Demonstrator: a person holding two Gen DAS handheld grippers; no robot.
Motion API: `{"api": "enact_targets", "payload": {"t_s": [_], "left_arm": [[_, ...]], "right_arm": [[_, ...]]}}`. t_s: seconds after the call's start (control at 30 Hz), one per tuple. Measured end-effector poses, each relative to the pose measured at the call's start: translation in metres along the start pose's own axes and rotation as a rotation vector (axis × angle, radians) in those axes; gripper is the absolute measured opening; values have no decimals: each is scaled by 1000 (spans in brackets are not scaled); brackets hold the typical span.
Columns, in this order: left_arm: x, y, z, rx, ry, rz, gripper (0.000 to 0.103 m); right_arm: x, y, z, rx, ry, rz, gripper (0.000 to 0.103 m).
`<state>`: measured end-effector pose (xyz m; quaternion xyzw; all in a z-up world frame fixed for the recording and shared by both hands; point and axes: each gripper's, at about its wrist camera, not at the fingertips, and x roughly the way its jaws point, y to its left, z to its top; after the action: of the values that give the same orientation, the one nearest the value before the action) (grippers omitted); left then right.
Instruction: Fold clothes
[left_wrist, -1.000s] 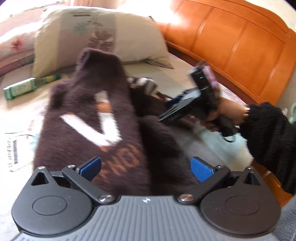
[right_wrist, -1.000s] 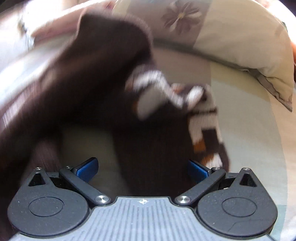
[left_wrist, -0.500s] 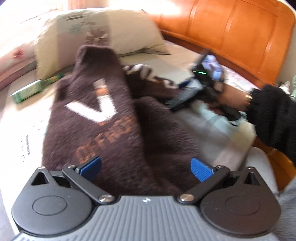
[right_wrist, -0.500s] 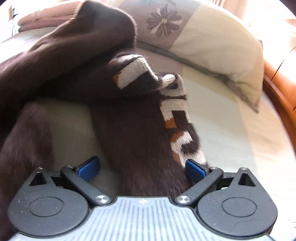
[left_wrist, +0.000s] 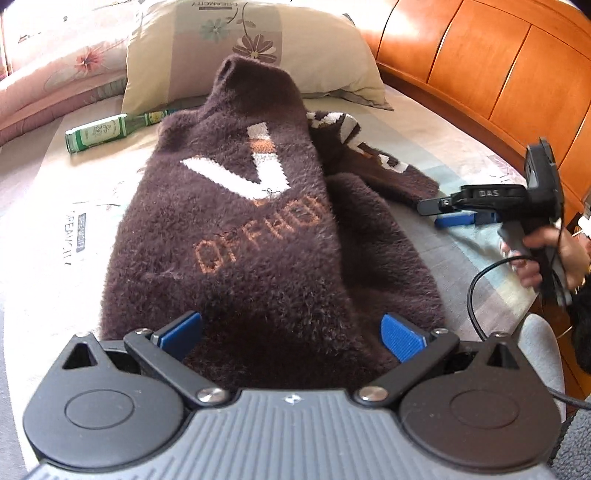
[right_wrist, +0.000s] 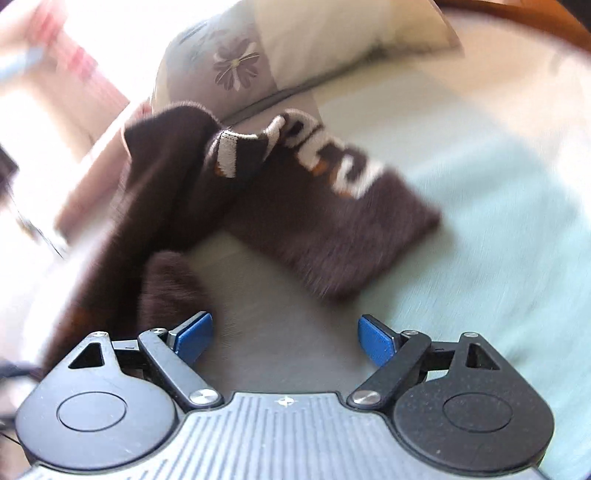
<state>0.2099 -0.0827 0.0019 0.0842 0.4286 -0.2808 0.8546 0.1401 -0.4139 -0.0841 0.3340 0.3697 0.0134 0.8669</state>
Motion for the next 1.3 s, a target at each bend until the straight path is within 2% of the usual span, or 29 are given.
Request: {"api": "enact_targets", "payload": {"t_s": [0.1,0.27,0.37,0.47,0.5,0.53,0.57,0.6,0.63,0.67,0.77,0.9,1.0,1.3], "left_arm": [[3,-3,1,-6,-4,-7,102],[4,-7,4,5,-13,0,102],[6,-7,4,-8,-13,-4,102],[7,-5,3,-19,-9,1,102],[6,-4,2,-20,-11,3,102],[5,-4,1,-21,-13,5,102],[4,-2,1,-23,-14,3,102],[4,-1,0,-29,-14,3,102],[4,0,0,-34,-13,3,102],[3,1,-1,-40,-13,4,102],[2,4,-2,-48,-11,9,102],[-4,4,-2,-49,-18,21,102],[-7,5,-2,-51,-17,31,102],[-5,5,3,-41,-4,43,102]], "right_arm": [[7,-6,-8,91,-36,54,95],[20,-22,8,260,-151,127,95],[26,-27,17,308,-228,145,95],[35,-28,25,325,-281,125,94],[35,-26,26,322,-284,97,86],[35,-25,25,320,-287,69,71],[35,-27,22,328,-294,42,61],[36,-32,18,345,-305,31,43],[37,-39,15,364,-314,22,17],[38,-47,12,391,-314,30,7],[39,-61,12,440,-305,75,5],[33,-51,28,380,-285,32,8],[17,-49,42,329,-322,18,7],[-39,-81,115,202,-357,-229,6]]}}
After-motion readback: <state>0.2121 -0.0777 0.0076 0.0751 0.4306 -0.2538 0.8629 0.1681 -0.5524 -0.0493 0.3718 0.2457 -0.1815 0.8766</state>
